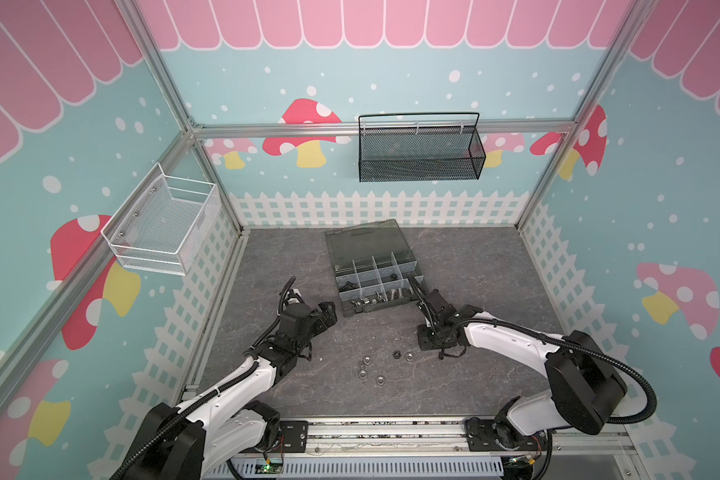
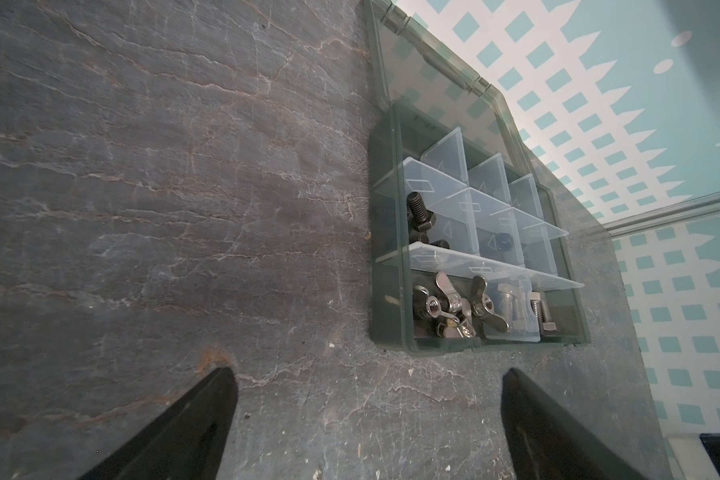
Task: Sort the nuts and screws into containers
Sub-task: 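Grasp another black hex nut with the right gripper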
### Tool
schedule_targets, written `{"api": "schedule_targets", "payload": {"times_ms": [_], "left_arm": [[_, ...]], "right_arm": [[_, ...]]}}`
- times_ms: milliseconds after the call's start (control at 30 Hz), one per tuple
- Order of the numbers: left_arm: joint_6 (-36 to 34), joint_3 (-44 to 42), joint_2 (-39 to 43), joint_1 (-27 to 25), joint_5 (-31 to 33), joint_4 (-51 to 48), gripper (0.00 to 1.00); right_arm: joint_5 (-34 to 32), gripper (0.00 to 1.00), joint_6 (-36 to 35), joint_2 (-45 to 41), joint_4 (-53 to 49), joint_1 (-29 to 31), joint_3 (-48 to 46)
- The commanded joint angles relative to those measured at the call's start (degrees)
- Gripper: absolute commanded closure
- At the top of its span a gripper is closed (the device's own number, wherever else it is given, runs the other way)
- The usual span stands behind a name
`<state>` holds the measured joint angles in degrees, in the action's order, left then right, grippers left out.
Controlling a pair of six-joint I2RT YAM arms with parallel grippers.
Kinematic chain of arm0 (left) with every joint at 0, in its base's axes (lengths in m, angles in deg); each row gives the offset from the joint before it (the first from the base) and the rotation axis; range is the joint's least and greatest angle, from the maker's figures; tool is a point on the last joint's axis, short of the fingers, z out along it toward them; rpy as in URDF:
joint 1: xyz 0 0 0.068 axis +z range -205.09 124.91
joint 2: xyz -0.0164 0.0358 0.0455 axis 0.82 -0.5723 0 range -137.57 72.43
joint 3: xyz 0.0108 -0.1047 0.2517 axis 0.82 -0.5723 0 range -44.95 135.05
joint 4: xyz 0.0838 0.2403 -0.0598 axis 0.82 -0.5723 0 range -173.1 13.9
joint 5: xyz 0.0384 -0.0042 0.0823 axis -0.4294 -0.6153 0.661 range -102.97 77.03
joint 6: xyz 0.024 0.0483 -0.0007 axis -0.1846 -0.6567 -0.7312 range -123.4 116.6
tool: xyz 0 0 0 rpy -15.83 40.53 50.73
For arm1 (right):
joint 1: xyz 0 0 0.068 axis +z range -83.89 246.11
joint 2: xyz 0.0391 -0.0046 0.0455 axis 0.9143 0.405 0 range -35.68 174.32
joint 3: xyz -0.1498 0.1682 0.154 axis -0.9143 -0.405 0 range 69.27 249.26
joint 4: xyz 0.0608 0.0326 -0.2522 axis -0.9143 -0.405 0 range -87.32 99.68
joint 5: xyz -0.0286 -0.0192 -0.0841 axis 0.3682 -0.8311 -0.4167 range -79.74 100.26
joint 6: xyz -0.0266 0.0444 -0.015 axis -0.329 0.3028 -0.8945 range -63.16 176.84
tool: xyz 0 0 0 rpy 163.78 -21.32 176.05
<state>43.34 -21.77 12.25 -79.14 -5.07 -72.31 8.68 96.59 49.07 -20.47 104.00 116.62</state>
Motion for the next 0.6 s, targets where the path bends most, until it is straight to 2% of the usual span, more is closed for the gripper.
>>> {"api": "schedule_targets", "payload": {"times_ms": [0, 100, 200, 567], "left_arm": [[1.31, 0.9, -0.51, 0.27, 0.12, 1.12, 0.01], [1.34, 0.73, -0.46, 0.27, 0.18, 1.13, 0.01], [1.34, 0.48, -0.37, 0.31, 0.3, 1.21, 0.0], [1.51, 0.2, -0.41, 0.32, 0.39, 1.4, 0.01]], "right_arm": [[0.07, 0.55, 1.39, 1.59, -0.79, 0.43, 0.28], [-0.41, 0.55, 1.18, 2.7, -0.96, 0.63, 0.46], [-0.77, 0.59, 0.99, 3.97, -0.97, 0.78, 0.72], [-1.99, 0.6, 0.34, 7.76, -1.13, 2.01, 1.95]]}}
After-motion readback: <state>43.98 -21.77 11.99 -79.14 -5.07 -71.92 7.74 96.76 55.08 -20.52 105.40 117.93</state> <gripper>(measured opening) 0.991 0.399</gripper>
